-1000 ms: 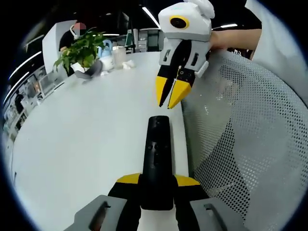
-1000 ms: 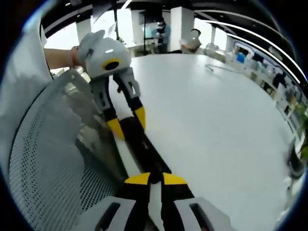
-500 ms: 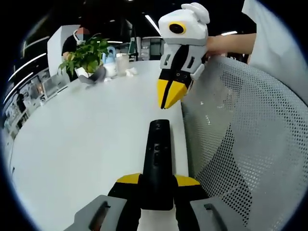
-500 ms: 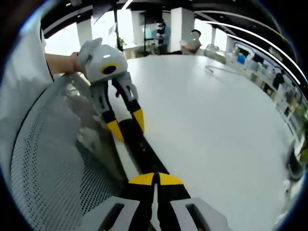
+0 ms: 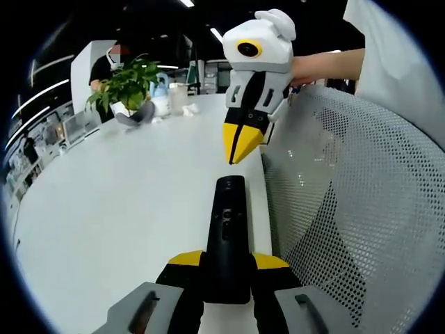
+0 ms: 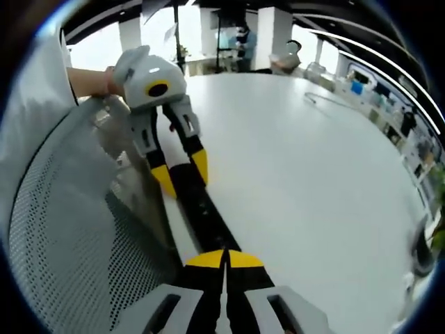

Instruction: Press the specified remote control buttons in sequence, fully releasing each button before pressing the next.

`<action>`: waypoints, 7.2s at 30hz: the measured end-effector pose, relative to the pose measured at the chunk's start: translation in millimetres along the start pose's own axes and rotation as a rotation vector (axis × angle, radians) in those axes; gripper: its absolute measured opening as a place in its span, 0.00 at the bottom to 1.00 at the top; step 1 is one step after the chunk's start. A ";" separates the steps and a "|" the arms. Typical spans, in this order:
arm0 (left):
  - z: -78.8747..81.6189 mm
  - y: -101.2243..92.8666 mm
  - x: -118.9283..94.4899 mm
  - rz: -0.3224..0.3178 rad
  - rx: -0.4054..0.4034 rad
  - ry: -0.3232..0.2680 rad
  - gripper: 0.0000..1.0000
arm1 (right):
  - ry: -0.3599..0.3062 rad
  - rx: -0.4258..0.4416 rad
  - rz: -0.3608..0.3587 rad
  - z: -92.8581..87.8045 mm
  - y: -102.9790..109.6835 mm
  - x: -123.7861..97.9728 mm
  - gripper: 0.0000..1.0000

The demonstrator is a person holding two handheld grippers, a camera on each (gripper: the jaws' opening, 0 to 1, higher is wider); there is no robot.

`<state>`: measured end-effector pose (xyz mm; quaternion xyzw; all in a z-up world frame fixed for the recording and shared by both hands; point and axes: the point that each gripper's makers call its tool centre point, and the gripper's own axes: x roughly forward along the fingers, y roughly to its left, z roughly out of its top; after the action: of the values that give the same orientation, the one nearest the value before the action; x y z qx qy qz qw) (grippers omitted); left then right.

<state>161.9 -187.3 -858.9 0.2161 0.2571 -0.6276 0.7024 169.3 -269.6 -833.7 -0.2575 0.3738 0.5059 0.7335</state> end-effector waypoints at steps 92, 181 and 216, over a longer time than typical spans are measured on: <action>-0.2 -0.1 0.0 0.002 -0.006 -0.018 0.25 | 0.135 0.039 0.120 -7.6 1.4 15.8 0.00; 0.4 -0.4 0.1 0.004 -0.008 -0.026 0.25 | 0.040 -0.027 0.041 9.9 7.9 22.4 0.00; 0.0 -0.5 -0.1 0.001 -0.007 -0.031 0.25 | 0.141 -0.177 0.094 8.9 12.5 30.0 0.00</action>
<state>161.5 -187.3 -858.8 0.2042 0.2484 -0.6296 0.7072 166.4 -241.9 -852.6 -0.3384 0.3897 0.5515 0.6553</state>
